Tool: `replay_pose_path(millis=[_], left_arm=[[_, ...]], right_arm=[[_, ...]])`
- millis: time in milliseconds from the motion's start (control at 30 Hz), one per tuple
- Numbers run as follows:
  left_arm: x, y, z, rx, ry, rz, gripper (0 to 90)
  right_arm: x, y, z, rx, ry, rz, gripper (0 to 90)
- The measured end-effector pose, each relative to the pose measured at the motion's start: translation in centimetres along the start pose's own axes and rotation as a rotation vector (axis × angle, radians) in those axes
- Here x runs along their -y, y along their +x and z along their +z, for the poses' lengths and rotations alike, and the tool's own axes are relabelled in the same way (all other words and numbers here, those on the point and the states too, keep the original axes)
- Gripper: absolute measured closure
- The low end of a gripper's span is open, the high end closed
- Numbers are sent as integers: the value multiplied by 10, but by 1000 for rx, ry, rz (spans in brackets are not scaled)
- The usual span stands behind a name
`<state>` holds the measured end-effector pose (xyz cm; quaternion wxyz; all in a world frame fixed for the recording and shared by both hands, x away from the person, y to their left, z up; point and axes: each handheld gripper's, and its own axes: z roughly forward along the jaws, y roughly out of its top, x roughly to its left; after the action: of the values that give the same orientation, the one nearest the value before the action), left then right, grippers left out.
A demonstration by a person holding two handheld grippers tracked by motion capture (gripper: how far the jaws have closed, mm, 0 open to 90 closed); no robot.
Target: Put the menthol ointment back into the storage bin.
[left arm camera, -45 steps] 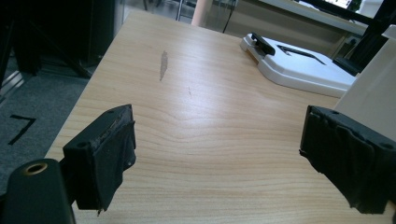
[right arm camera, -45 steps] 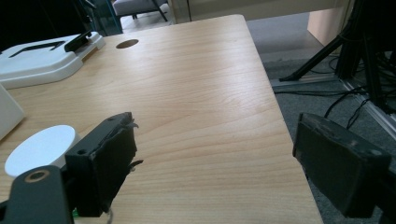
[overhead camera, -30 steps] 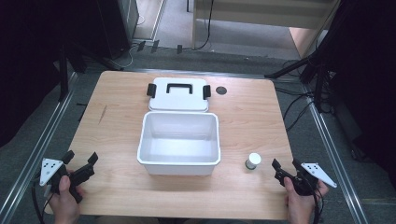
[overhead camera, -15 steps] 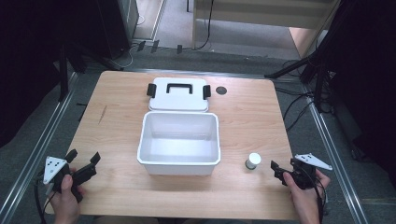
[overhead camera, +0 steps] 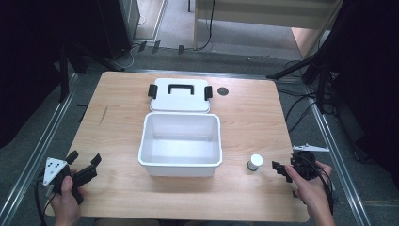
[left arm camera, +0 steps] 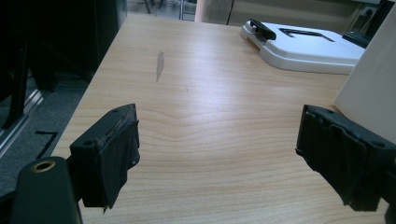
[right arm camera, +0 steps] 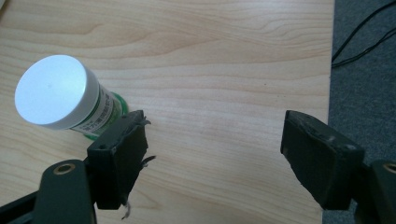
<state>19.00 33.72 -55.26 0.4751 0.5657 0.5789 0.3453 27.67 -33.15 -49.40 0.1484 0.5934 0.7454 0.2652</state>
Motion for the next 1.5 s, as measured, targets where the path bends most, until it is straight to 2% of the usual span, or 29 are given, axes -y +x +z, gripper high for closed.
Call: replay_pose_path(millis=[67,100,133,200,267,300,367,467,667,733,933,1033,1067,1100,1133,1167,1300,1500], left_arm=[[0,0,0,0,0,-1,138],[0,0,0,1,1,0,138],[0,0,0,1,1,0,138],[0,0,0,0,0,-2,138],[0,0,0,0,0,-3,138],[0,0,0,1,-1,-3,138],[0,0,0,1,0,-3,138],[0,0,0,2,0,-4,138],[0,0,0,2,0,-3,138],[0,0,0,1,0,-2,138],[0,0,0,2,0,-3,138],[0,1,0,4,-1,-5,138],[0,1,0,5,0,-7,138],[0,1,0,6,1,-7,138],[0,1,0,6,1,-7,138],[0,1,0,6,0,-10,138],[0,2,0,7,1,-11,138],[0,2,0,5,2,-11,138]], right_arm=[[-2,1,0,-2,21,-4,227],[-6,2,1,-3,58,-21,222],[-6,2,1,-3,58,-21,222],[-11,5,3,-3,112,-39,219],[-13,6,4,11,128,-44,220],[-16,7,7,17,177,-45,219],[-17,7,8,21,189,-51,220],[-20,7,12,14,262,-54,210],[-25,10,13,6,307,-67,205],[-27,12,14,14,345,-99,199],[-32,17,13,15,399,-137,192],[-33,21,16,-8,465,-162,173],[-33,23,18,-19,495,-185,168],[-32,26,19,-19,522,-203,163],[-32,26,19,-19,522,-203,163],[-32,31,22,-8,554,-238,164],[-36,38,23,2,568,-264,164],[-45,49,23,-13,599,-295,166]])
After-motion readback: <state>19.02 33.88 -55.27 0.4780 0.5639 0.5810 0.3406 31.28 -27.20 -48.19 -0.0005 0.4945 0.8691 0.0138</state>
